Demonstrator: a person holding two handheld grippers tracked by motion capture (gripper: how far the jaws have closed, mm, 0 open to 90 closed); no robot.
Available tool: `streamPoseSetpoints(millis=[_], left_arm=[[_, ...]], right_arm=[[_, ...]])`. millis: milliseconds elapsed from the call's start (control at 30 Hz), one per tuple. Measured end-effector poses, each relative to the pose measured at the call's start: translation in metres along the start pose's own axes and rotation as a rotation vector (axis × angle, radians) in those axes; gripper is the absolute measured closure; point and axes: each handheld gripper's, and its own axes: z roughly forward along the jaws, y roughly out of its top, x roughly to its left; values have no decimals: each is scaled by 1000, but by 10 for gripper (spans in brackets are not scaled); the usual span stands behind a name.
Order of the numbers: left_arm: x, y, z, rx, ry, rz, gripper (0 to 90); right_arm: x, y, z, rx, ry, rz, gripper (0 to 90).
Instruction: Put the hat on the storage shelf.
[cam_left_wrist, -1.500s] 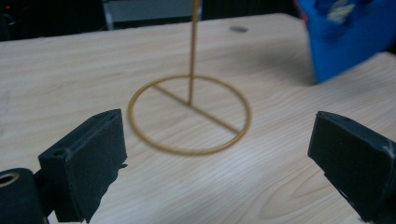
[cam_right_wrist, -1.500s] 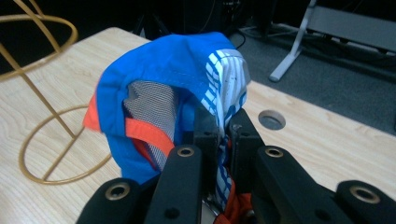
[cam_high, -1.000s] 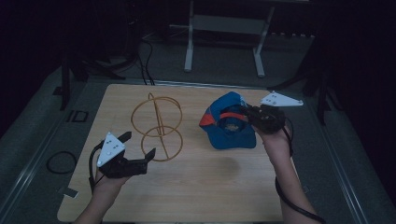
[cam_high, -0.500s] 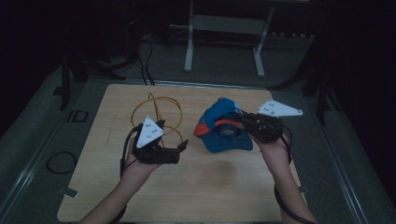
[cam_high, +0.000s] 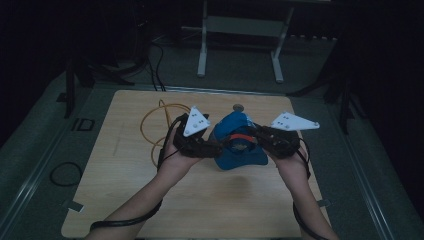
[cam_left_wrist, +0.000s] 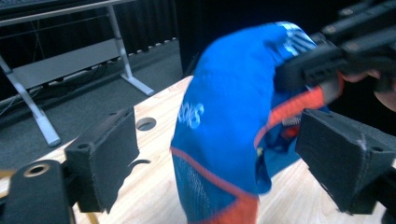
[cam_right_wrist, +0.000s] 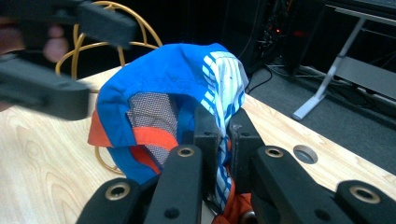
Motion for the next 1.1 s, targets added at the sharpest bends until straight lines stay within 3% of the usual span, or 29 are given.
streamPoseSetpoints(millis=[167, 267, 333, 433, 533, 667, 700, 733, 767, 867, 900, 1033, 1100], left_arm=[[-1, 6, 17, 49, -29, 31, 200], [0, 7, 23, 55, -42, 8, 217], [0, 9, 28, 66, -37, 13, 244], [2, 8, 30, 66, -62, -5, 339], [0, 9, 32, 80, -76, 4, 418], [-2, 9, 36, 106, -89, 20, 627], [-4, 8, 38, 110, -88, 19, 627], [-4, 8, 40, 109, -90, 17, 757], [-4, 8, 41, 112, -88, 16, 825], [-4, 8, 44, 112, -77, 7, 887], [-6, 8, 46, 107, -51, 23, 889], [-10, 9, 43, 86, -26, 73, 893], [-13, 10, 39, 68, 0, 125, 894]], right_arm=[[2, 1, -1, 0, 1, -8, 845], [5, 1, -2, 1, 9, -21, 845], [6, 1, -2, -2, 15, -22, 845], [8, 1, -2, -4, 19, -28, 845], [9, 1, -3, -5, 15, -32, 845], [9, 0, -3, -6, 16, -32, 845], [10, 0, -3, -5, 17, -31, 845], [10, -1, -2, -3, 12, -33, 845], [10, -1, -2, -3, 14, -30, 844], [11, -4, -1, 2, 16, -19, 844], [12, -5, 0, 6, 18, -16, 844], [14, -10, -3, 2, 27, 3, 829], [15, -11, -6, -2, 29, 0, 785]])
